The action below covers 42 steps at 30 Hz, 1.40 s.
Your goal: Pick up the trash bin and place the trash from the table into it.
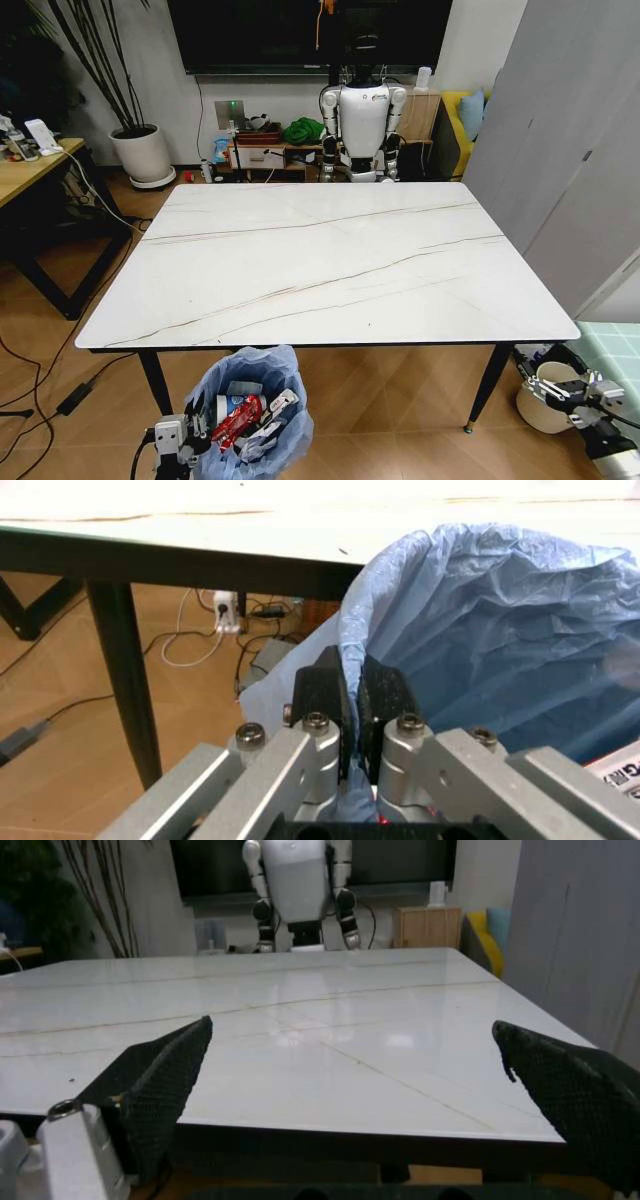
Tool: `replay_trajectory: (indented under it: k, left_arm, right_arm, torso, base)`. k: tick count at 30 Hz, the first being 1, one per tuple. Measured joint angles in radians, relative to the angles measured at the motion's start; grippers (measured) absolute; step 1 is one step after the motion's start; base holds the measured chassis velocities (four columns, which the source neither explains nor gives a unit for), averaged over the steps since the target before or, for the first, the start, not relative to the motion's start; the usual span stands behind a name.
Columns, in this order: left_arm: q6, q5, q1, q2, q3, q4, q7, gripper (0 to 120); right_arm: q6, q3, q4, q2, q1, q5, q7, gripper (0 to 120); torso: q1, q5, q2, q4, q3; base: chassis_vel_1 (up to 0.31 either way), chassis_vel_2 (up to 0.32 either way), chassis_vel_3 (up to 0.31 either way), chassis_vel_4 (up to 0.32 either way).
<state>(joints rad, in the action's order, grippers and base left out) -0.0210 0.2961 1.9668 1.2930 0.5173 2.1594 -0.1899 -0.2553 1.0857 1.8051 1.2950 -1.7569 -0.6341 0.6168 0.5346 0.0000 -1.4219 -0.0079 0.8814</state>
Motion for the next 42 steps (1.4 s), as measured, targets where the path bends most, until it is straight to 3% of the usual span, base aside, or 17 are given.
replay_trajectory:
  k: [42]
  left_arm:
    - [0.011,0.028,-0.016,0.005,-0.012,-0.02,0.0,0]
  right_arm:
    - [0.0,0.0,0.0,0.0,0.0,0.0,0.0,100]
  torso:
    - [-0.111,0.0,0.244,0.0,-0.133]
  base:
    - [0.0,0.0,0.0,0.0]
